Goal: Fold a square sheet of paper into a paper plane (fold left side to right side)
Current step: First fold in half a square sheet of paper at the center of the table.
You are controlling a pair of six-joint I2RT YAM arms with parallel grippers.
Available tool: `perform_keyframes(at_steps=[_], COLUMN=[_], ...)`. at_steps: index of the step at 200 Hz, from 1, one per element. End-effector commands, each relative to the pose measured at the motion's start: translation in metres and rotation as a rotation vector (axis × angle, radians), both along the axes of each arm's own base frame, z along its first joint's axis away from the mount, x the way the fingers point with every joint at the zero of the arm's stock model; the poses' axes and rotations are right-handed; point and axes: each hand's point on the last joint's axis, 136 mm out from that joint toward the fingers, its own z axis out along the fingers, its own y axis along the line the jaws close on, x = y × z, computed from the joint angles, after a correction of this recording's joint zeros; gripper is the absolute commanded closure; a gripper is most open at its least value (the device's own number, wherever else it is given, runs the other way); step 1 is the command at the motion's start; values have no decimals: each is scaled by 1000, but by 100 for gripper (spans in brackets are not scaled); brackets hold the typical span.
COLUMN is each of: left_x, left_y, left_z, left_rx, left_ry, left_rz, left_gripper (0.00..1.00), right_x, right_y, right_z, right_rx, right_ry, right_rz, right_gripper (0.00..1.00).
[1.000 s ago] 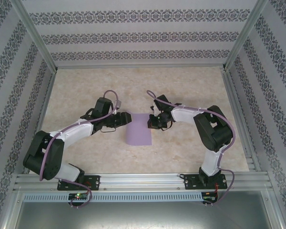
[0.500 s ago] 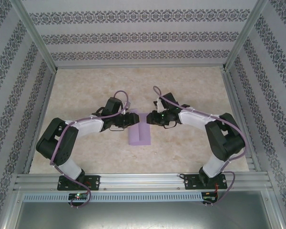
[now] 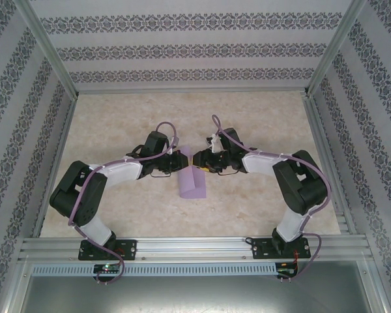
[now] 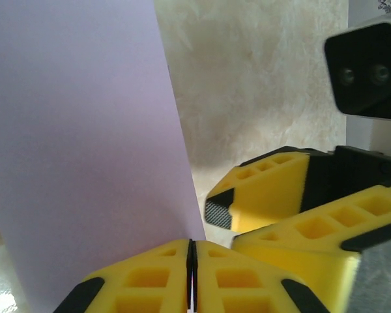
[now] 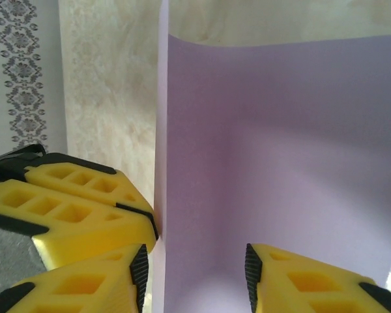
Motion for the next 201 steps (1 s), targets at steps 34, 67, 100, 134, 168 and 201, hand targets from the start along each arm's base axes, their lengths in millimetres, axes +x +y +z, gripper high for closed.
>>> perform_keyframes(at_steps=[34,67,100,134,168,201], left_x=[1,0,-1,-1,-1,-5], left_y=[-7,-8,-6,-6,-1,22], left_z=[0,2,3,7,19,30], left_rx=[19,19,18,16,27,119], left_ry=[-20,-24,-28,-35,-67,-109], left_rz=[-18,-21,-19,-15,0,59], left_gripper=[92,93,94,95,88,64], right_x=[-1,-2,-5,-5,-6,-3], right_y=[19,19,16,15,8,-8], right_z=[3,0,-6,-7,-11,-16], right_rx=[87,81,53,49,5,-47], right_ry=[22,30,40,40,35,28], right_rz=[32,36,39,39,30,-11], right_gripper=[67,82,87,96,100,100])
